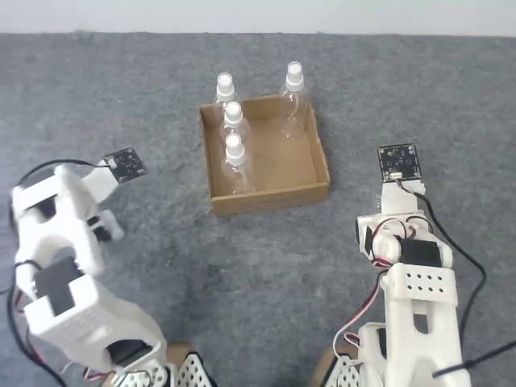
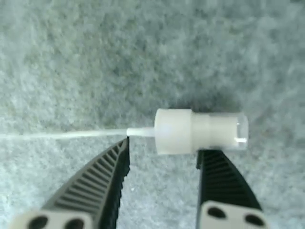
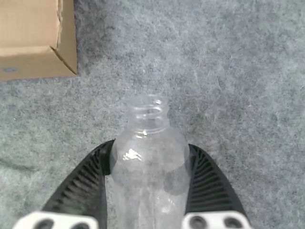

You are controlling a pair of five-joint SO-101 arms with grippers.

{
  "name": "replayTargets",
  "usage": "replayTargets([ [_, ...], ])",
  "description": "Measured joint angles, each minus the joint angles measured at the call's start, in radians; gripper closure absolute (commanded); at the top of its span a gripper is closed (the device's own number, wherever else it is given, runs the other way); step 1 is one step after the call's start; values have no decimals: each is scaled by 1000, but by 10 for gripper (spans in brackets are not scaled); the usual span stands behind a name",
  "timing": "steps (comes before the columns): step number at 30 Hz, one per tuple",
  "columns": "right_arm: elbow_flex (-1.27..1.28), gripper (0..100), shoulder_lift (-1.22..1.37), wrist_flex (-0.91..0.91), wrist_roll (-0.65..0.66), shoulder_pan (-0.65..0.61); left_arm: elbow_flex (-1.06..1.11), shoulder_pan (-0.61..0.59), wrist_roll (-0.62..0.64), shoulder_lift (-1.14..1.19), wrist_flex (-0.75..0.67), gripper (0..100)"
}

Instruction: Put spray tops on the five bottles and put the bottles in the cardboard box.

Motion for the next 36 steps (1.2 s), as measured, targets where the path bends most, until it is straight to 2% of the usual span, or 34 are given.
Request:
replayTargets([
  [4, 0, 957, 0, -18, 0, 0, -2, 20, 0, 0, 8, 787],
  [10, 0, 957, 0, -20, 0, 0, -49, 72, 11, 2, 126, 785],
  [17, 0, 957, 0, -23, 0, 0, -147, 92, 71, 2, 230, 726],
  [23, 0, 957, 0, -23, 0, 0, -152, 114, 72, 2, 199, 724],
  [36, 0, 957, 0, -23, 0, 0, -54, 158, 15, 3, 23, 725],
])
